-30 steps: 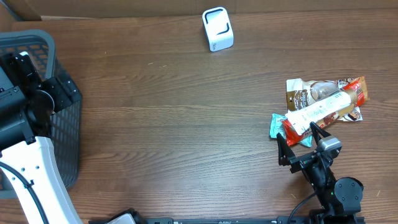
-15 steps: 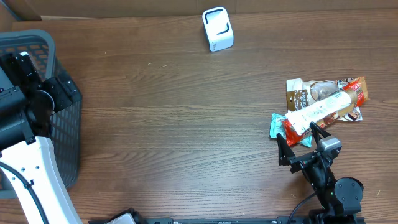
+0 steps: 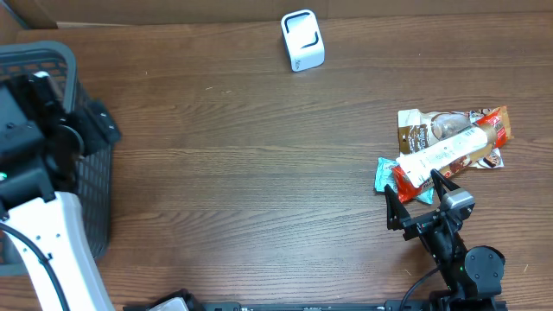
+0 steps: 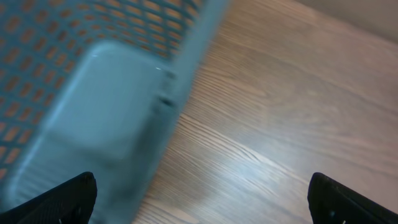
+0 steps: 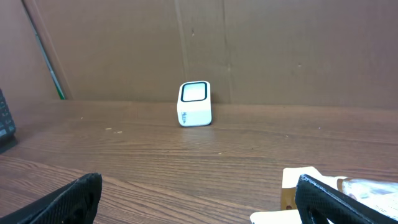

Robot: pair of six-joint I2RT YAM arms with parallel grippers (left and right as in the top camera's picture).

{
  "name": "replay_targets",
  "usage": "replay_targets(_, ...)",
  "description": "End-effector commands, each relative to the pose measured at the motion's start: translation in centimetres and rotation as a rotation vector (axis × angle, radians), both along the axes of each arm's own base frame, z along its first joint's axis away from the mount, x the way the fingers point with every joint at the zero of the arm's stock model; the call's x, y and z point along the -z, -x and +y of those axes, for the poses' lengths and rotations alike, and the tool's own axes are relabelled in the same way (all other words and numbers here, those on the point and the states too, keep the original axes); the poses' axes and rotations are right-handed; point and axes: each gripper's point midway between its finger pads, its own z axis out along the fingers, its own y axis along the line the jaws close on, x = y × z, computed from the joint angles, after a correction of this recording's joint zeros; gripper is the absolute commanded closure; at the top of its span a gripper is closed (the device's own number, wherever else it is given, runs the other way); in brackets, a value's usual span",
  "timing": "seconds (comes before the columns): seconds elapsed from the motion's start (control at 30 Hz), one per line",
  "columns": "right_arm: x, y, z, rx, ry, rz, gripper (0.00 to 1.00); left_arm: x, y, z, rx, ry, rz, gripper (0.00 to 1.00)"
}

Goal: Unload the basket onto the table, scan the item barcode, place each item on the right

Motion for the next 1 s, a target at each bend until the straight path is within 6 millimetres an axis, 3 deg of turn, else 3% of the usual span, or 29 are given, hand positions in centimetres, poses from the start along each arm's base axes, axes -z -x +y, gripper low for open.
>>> replay_targets(0.0,0.2,0.0,0.0,0.001,0.0,-0.002,0.0,0.2,1.8,-3.7,0.111,-0.019,-0.016,0.01)
replay_targets(0.2,0.2,0.0,0.1,0.0,0.0,-0.002,0.0,0.9,1.6,-5.7,0.172,-0.083,-0.208,0.0)
replay_targets(0.43,0.2,0.0,0.1,0.0,0.0,-0.002,0.0,0.3,1.3,-7.8,0.239,-0.176,-0.534,0.0)
replay_targets(0.63,0.2,0.0,0.1,0.0,0.0,-0.002,0.0,0.1,2.6,-10.3,0.305,-0.218,-0.774,0.0)
replay_targets(0.83,0.2,0.0,0.1,0.0,0.0,-0.002,0.0,3.0,3.9,-12.0,0.353,-0.22,-0.88,0.0)
replay_targets(0.97,0.2,0.0,0.1,0.0,0.0,-0.002,0.0,6.7,4.6,-12.9,0.387,-0.203,-0.88,0.01)
